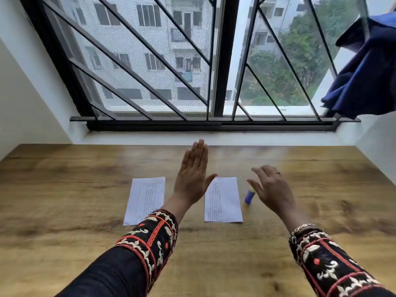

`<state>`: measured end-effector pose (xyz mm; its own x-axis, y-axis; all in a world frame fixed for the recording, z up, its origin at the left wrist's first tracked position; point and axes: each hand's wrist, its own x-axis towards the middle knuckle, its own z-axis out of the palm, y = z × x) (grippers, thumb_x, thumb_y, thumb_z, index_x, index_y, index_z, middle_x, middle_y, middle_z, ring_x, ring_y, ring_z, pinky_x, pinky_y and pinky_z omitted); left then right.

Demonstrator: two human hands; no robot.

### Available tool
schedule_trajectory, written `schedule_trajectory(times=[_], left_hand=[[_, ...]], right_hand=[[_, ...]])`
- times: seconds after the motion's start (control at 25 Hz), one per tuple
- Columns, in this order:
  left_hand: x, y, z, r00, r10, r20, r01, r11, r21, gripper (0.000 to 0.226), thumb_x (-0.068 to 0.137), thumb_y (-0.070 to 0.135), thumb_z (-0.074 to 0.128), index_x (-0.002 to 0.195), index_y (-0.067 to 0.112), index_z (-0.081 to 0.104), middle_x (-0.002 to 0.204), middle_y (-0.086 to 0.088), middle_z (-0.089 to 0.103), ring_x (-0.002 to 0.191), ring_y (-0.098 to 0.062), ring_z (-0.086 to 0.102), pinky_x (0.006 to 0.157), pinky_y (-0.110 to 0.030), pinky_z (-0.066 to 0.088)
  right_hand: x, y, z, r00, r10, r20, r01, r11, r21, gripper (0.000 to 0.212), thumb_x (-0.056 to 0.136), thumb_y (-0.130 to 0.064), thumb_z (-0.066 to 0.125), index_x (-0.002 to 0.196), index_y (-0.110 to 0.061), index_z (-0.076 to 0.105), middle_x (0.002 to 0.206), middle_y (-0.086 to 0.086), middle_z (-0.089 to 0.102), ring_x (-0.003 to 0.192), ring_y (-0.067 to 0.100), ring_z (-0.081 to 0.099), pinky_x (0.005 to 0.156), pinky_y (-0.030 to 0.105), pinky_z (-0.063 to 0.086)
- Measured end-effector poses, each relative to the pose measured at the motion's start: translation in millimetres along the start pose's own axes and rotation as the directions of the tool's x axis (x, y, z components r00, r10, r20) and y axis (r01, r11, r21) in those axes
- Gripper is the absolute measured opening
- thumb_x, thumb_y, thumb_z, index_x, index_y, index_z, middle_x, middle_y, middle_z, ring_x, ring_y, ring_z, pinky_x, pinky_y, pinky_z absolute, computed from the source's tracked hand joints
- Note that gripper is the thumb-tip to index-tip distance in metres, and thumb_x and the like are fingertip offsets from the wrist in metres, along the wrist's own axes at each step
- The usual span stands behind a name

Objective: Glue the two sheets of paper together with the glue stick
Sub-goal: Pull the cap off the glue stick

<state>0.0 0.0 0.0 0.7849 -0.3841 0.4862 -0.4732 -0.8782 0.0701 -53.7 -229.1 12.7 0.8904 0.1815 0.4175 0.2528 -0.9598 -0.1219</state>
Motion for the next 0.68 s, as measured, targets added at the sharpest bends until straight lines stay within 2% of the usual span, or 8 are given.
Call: schedule_trajectory(times=[0.16, 0.32, 0.44, 0.48, 0.6, 0.68], left_hand=[[-3, 2, -2, 0.997, -0.018, 0.074, 0.017, 1.000, 0.013, 0.077, 0.092, 0.054, 0.016, 0.136, 0.012, -0.033, 0.140, 0.003, -0.050, 0.134, -0.012, -0.038, 0.113, -0.029, -0.021], [-6, 1, 1, 0.994, -0.003, 0.114, 0.004, 1.000, -0.003, 0.077, 0.092, 0.055, 0.013, 0.134, 0.013, -0.036, 0.138, 0.004, -0.052, 0.133, -0.012, -0.039, 0.113, -0.029, -0.022], [-8, 0, 3, 0.989, -0.004, 0.150, 0.008, 1.000, -0.024, 0.076, 0.091, 0.055, 0.011, 0.133, 0.014, -0.037, 0.137, 0.005, -0.053, 0.133, -0.011, -0.040, 0.113, -0.029, -0.022], [-9, 0, 4, 0.988, -0.002, 0.156, 0.008, 0.999, -0.036, 0.076, 0.091, 0.055, 0.011, 0.133, 0.014, -0.038, 0.137, 0.005, -0.054, 0.132, -0.010, -0.040, 0.113, -0.029, -0.022], [-11, 0, 5, 0.985, 0.001, 0.171, 0.014, 0.996, -0.084, 0.077, 0.091, 0.054, 0.013, 0.134, 0.013, -0.035, 0.137, 0.006, -0.053, 0.133, -0.009, -0.039, 0.113, -0.029, -0.021], [-13, 3, 5, 0.986, 0.003, 0.167, 0.016, 0.994, -0.110, 0.076, 0.091, 0.053, 0.018, 0.139, 0.008, -0.021, 0.145, -0.001, -0.041, 0.138, -0.015, -0.029, 0.116, -0.030, -0.018]], right_hand=[[-7, -1, 5, 0.994, 0.099, 0.036, -0.098, 0.995, -0.017, 0.033, 0.077, -0.031, 0.070, 0.096, -0.005, 0.062, 0.079, 0.013, 0.070, 0.064, 0.034, 0.065, 0.054, 0.037, 0.051], [-9, -1, 9, 0.981, 0.175, 0.086, -0.181, 0.980, 0.077, 0.021, 0.083, -0.026, 0.063, 0.088, -0.006, 0.059, 0.057, 0.008, 0.066, 0.057, 0.035, 0.062, 0.048, 0.033, 0.043], [-9, -6, 9, 0.980, 0.174, 0.094, -0.186, 0.974, 0.130, 0.013, 0.083, -0.018, 0.063, 0.082, -0.005, 0.058, 0.043, -0.017, 0.045, 0.053, 0.035, 0.060, 0.047, 0.031, 0.039], [-8, -8, 9, 0.982, 0.170, 0.078, -0.179, 0.974, 0.142, 0.012, 0.083, -0.015, 0.063, 0.081, -0.005, 0.058, 0.043, -0.020, 0.042, 0.053, 0.035, 0.060, 0.048, 0.030, 0.038], [1, -17, 5, 0.985, 0.170, 0.020, -0.171, 0.972, 0.162, 0.010, 0.081, -0.011, 0.064, 0.080, -0.003, 0.058, 0.049, -0.002, 0.064, 0.051, 0.037, 0.059, 0.050, 0.027, 0.034], [10, -26, 4, 0.991, 0.136, -0.019, -0.131, 0.977, 0.169, 0.009, 0.082, -0.011, 0.063, 0.081, -0.003, 0.058, 0.055, 0.007, 0.068, 0.051, 0.037, 0.059, 0.050, 0.027, 0.034]])
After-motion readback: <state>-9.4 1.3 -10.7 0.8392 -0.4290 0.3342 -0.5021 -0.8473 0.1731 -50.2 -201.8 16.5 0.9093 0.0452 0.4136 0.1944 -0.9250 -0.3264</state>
